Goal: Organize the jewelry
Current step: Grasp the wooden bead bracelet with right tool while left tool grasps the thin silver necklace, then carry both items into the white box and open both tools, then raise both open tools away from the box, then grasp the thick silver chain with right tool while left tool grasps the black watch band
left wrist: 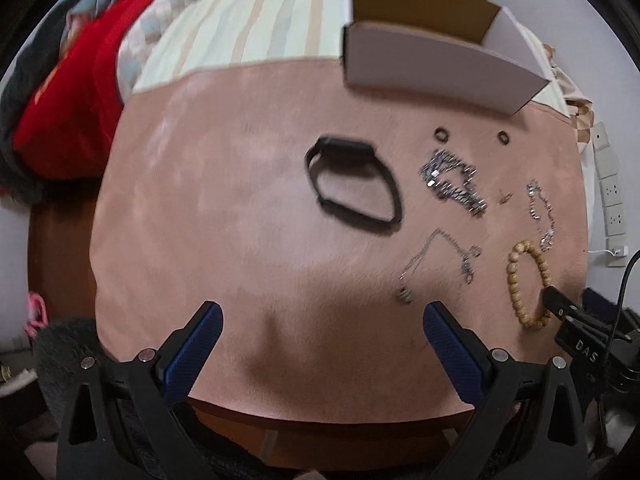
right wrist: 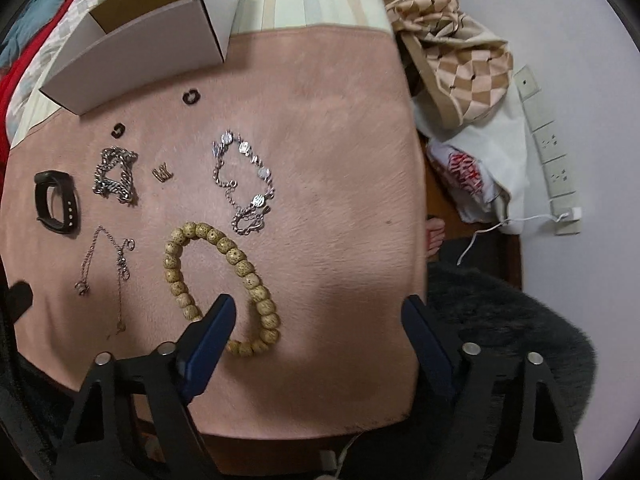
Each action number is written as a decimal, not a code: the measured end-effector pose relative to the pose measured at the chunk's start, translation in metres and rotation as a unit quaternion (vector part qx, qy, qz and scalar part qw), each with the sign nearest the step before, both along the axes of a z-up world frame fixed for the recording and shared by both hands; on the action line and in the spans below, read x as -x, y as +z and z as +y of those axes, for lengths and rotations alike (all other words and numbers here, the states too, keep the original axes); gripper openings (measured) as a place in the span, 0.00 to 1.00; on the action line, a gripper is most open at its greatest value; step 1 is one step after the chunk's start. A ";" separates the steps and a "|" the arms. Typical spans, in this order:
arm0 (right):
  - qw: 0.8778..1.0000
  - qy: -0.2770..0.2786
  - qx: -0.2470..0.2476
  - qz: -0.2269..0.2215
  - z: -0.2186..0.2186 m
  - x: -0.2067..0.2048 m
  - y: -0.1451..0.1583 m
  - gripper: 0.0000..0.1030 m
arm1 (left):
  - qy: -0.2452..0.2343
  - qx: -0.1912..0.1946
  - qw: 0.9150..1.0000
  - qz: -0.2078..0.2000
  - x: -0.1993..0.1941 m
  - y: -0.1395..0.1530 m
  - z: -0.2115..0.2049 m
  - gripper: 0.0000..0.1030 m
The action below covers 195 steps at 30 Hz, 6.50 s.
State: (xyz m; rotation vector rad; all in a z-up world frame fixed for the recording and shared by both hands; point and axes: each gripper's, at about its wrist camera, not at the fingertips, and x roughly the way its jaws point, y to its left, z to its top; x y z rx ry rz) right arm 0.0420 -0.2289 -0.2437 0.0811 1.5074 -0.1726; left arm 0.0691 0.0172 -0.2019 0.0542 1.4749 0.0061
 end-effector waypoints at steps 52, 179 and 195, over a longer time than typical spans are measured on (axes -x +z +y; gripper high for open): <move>0.987 0.004 -0.119 -0.109 0.004 0.008 0.097 0.09 | -0.053 0.118 0.985 -0.112 -0.007 0.086 -0.023 0.09; 0.975 0.036 -0.166 -0.143 0.058 -0.040 0.024 0.49 | 0.088 -0.072 0.984 -0.137 -0.021 -0.004 0.043 1.00; 0.976 0.086 -0.133 -0.147 0.096 -0.066 0.011 0.02 | 0.093 0.027 0.993 -0.063 -0.056 -0.027 0.047 0.99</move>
